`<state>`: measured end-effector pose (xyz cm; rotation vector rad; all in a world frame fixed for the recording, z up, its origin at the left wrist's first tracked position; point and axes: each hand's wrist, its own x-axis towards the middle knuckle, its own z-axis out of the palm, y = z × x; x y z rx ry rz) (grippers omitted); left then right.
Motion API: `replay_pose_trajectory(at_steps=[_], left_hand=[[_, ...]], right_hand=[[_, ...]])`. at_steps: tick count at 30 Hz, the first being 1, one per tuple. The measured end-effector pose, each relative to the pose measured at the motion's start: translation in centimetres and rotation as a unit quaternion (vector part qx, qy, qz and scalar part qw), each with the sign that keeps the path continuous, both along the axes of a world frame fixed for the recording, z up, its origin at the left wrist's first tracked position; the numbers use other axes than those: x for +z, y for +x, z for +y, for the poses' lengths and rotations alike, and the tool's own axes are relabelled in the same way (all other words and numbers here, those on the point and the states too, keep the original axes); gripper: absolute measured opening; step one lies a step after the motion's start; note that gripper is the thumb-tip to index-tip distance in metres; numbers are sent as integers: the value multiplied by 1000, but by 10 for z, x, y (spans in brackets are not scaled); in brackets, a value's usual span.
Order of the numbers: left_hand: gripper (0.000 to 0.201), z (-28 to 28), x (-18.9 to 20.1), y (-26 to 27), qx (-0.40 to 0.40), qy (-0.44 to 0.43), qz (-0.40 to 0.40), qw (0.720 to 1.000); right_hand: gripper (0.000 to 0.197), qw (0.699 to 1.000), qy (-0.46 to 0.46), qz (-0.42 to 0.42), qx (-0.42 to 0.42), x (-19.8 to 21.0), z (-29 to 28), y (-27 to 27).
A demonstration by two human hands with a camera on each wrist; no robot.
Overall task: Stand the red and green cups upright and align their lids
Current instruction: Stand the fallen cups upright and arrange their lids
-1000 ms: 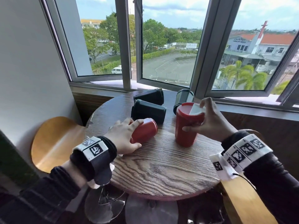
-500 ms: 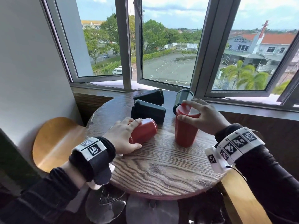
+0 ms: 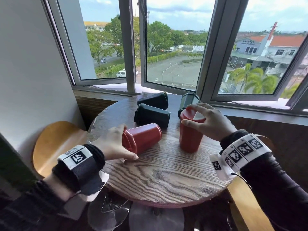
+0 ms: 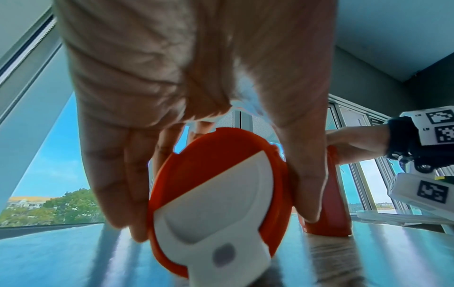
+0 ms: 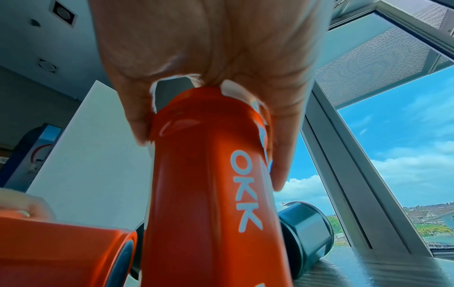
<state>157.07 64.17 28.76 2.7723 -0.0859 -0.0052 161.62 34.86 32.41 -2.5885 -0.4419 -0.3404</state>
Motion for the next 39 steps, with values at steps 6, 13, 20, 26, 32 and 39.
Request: replay_pose_trajectory(at_steps=[6,13,20,26,32,39], left_hand=[[95,-4,25,4,-4,4,-32,999],[88,-25,50,22,-59,-32,-66,996],[81,-54,58,45,-123,-12,-103,987],[79,-74,45,67,-120,-2,-101,988],[61,-80,44,70,-114,39,-88,989],[67,-83,38,78,-143,10,-92,985]], right_hand=[[58,1000,-3,2,-2,1,0,0],[59,1000,1,0,2,1,0,0],[61,1000,5,-5,3,-1,-1,2],[64,999,43,-14,6,-7,-1,7],[63,999,48,-14,7,-10,-2,8],[61,998,53,-16,9,-12,-3,11]])
